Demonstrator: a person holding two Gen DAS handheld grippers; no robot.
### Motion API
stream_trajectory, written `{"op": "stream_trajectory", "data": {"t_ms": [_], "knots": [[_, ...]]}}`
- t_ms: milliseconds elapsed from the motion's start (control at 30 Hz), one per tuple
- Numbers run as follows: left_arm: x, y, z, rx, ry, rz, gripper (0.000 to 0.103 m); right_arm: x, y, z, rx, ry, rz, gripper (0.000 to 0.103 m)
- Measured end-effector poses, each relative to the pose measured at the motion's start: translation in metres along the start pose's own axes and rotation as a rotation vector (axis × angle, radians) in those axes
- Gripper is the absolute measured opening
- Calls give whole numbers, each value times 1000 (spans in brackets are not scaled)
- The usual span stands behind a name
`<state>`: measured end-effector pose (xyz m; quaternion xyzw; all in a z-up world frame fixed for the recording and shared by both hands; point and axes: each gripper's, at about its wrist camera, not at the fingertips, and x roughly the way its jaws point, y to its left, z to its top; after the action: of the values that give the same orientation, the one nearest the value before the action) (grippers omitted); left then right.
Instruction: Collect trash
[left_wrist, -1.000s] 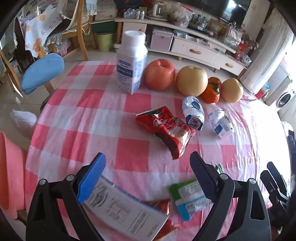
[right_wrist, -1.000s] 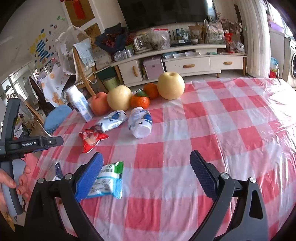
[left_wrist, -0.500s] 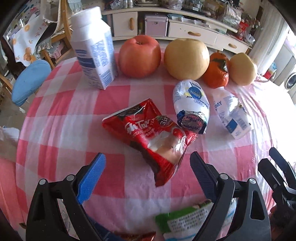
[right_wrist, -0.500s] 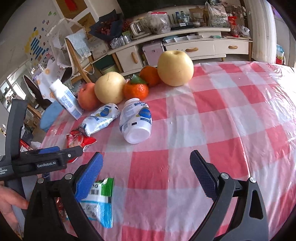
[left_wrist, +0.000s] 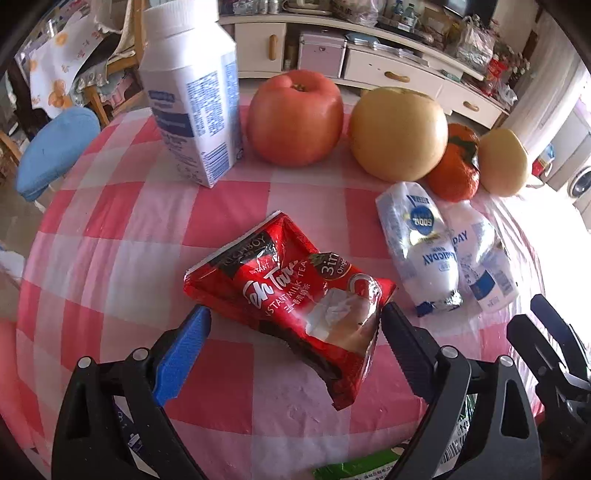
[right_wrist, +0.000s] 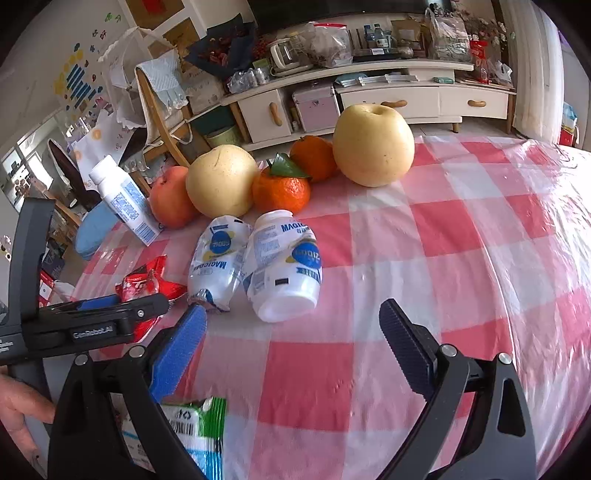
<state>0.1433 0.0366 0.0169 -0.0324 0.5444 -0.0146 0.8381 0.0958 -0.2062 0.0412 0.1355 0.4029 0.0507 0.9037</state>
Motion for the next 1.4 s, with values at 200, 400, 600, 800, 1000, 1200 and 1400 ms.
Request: {"op": "stream_trajectory", "data": {"t_ms": [200, 400, 600, 800, 1000, 1200, 1400], "knots": [[4, 7, -5, -19, -6, -35, 93, 8, -2, 4, -9, 4, -10, 95], [3, 15, -11, 33, -2, -61, 92, 14, -3, 7, -22, 9, -27, 95], [0, 31, -13, 57, 41, -89, 93, 19, -4, 10, -39, 12, -54, 95], [2, 21, -11, 81, 13, -48, 93, 27, 6, 10, -90, 25, -59, 95], [4, 7, -12, 113, -10, -4, 93, 30, 11, 7, -126, 26, -46, 80], [3, 3, -13, 116, -18, 28, 81, 30, 7, 6, -125, 38, -39, 52], [-6, 8, -15, 112, -38, 21, 57, 27, 8, 3, -145, 39, -34, 51]]}}
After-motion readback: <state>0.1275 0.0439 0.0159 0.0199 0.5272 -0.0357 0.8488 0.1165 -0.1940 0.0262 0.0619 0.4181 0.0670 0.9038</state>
